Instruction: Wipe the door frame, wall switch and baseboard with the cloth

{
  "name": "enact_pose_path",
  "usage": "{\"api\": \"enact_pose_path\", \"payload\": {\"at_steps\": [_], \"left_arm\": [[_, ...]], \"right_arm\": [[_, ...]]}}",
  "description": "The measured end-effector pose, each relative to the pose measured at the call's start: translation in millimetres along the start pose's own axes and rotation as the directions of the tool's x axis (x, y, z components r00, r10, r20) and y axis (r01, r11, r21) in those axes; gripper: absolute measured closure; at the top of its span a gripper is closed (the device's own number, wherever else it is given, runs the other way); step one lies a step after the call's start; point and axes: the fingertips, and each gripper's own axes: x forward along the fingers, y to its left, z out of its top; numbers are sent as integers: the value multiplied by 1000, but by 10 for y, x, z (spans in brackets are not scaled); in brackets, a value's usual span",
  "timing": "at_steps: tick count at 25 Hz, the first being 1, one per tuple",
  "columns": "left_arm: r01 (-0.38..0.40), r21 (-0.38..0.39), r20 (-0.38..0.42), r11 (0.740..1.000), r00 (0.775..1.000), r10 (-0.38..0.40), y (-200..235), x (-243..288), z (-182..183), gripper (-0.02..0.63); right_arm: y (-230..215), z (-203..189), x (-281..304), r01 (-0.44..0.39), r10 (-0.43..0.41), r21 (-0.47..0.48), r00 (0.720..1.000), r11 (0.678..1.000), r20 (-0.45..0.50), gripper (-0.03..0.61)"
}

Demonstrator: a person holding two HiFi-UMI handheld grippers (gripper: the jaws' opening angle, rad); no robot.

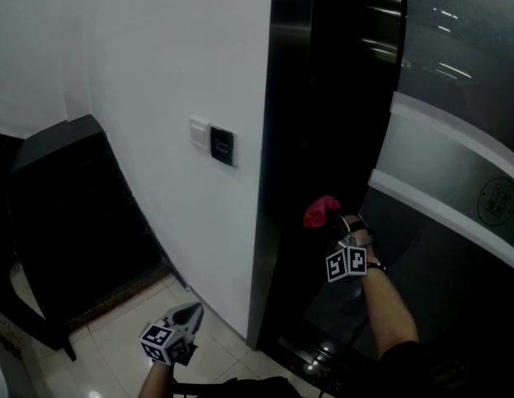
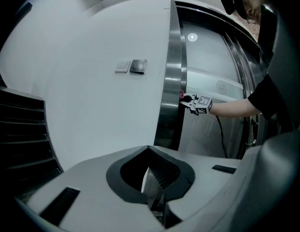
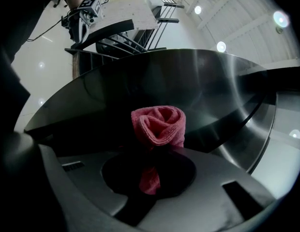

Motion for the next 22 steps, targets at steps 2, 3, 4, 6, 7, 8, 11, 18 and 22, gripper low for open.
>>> {"api": "enact_pose_path", "payload": {"at_steps": [2, 3, 4, 6, 7, 8, 11, 18, 22], "left_arm": [[1, -1, -8, 1000, 1000, -1, -6, -1, -28, 623], [1, 0, -12, 1000, 1000, -1, -8, 0, -40, 623], [2, 0, -16, 1000, 1000, -2, -11, 1, -48, 623], [3, 1, -18, 1000, 1000, -3, -19, 6, -45, 623], [3, 3, -17, 1000, 1000, -3, -24, 9, -35, 623], [3, 4, -14, 1000, 1000, -3, -30, 12, -26, 623], [5, 4, -15, 1000, 1000, -5, -52, 19, -27, 623], [-2, 4, -19, 1000, 1000, 2, -67, 0, -32, 623], [-6, -2, -35, 1000, 999, 6, -79, -13, -86, 623]], "right_arm": [[112, -25, -7, -16, 16, 8, 1000, 1000, -4, 529], [151, -34, -10, -19, 19, 14, 1000, 1000, -5, 529], [179, -41, -12, -21, 21, 20, 1000, 1000, -5, 529], [213, -49, -7, -25, 25, 26, 1000, 999, -5, 529], [226, -52, -2, -28, 28, 26, 1000, 999, -5, 529], [238, -54, 3, -31, 32, 26, 999, 999, -4, 529], [298, -77, 1, -46, 46, 34, 999, 998, -5, 529], [512, -139, 5, -88, 88, 57, 996, 995, -9, 529], [698, -202, -6, -116, 118, 76, 993, 990, -18, 529]]}}
